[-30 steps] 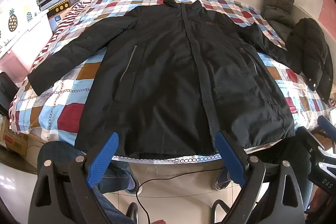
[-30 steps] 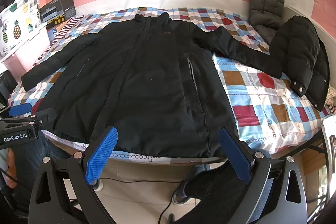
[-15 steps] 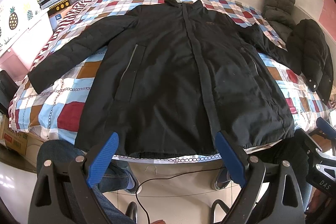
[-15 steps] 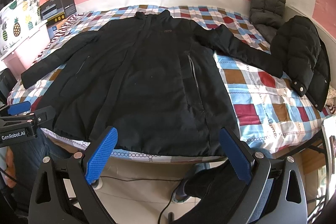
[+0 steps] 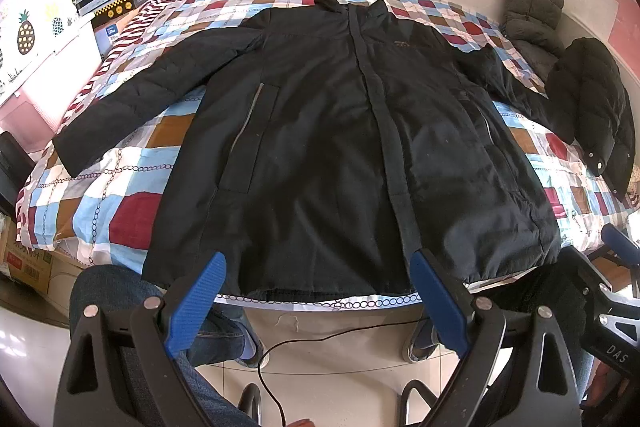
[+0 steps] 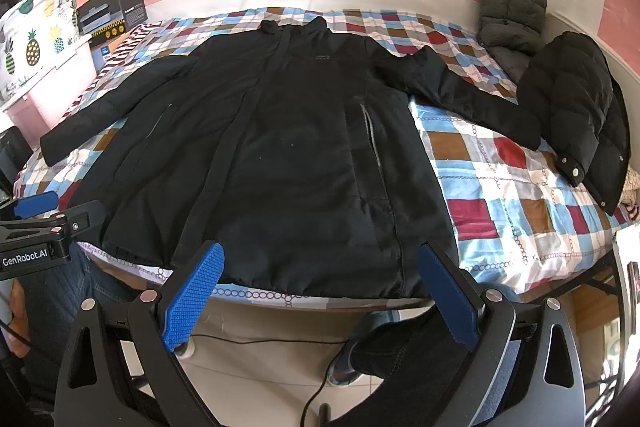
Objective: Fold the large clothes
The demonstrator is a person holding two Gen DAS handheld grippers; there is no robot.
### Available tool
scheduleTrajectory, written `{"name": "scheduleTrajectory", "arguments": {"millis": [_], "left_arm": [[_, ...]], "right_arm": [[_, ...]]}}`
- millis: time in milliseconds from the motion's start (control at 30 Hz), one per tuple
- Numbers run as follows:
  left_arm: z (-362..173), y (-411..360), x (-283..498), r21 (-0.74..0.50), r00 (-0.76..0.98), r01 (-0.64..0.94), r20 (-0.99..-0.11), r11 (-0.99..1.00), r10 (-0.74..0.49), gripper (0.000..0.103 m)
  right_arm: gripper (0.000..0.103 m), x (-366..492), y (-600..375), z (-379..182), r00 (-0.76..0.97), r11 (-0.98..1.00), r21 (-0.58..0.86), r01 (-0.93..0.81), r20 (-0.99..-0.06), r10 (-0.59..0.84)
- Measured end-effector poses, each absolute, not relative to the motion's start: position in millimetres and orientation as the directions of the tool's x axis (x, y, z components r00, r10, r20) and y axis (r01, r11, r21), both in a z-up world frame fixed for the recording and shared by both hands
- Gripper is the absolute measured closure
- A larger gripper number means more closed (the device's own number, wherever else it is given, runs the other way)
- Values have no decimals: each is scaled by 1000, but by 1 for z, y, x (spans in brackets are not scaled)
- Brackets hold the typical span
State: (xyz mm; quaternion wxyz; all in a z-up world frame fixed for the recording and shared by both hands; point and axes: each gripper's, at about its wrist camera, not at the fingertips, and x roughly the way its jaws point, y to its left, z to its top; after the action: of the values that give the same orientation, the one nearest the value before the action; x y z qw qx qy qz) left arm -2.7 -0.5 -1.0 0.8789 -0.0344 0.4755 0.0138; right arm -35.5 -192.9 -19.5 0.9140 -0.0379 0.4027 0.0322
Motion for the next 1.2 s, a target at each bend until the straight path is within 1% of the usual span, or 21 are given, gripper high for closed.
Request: {"name": "scheduleTrajectory", "arguments": {"millis": [1200], "left_arm": [[2,1,-2,-53,542,-59,-840,997,-13,8]], "right_arm": [[5,-30,-184,-20,663,994,-52,-100,-748,27]]}}
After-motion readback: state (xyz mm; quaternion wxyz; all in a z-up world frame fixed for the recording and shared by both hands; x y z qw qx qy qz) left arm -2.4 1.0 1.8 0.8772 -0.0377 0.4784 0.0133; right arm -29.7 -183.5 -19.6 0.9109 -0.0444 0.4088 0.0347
